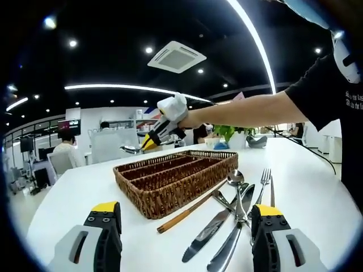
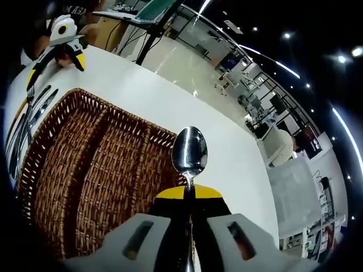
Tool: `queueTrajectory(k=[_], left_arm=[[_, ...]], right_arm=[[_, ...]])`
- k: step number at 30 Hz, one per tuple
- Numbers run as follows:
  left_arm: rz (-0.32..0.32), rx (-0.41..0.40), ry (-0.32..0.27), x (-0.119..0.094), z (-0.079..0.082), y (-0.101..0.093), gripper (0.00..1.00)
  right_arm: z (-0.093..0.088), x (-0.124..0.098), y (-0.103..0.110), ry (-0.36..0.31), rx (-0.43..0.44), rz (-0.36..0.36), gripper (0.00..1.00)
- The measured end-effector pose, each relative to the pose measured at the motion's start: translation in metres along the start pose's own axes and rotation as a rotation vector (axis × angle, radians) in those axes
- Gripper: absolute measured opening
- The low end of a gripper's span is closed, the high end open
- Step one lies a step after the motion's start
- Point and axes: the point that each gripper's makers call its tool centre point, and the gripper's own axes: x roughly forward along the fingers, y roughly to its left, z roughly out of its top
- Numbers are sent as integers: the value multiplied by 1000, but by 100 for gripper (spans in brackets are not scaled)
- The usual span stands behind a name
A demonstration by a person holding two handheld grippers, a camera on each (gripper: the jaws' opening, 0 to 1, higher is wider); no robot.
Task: Arrange the knives, forks, and spoons in their matching storage slots by inserting each utensil handle-first until every utensil is classified and aligned in the correct compartment
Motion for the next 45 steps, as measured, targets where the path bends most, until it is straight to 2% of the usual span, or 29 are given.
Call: queueTrajectory(k=[9,20,30,40,44,45], left_arm=[[10,3,-2,-2,1,3,100],[4,3,-1,-1,1,2,100],[15,7,-7,-2,3,5,100],[11,6,-9,-1,3,4,100],[12,5,-8,-1,3,5,100],[12,2,-8,-1,3,5,100]], right_arm=[[-12,10,6,11,25,22,0],[-17,21,14,7,39,45,0],[-25,32,15,15,80,92,0],[-36,47,28,52,103,150,0],[-44,52,33,62,131,173,0],[-42,54,34,43,157,177,0]])
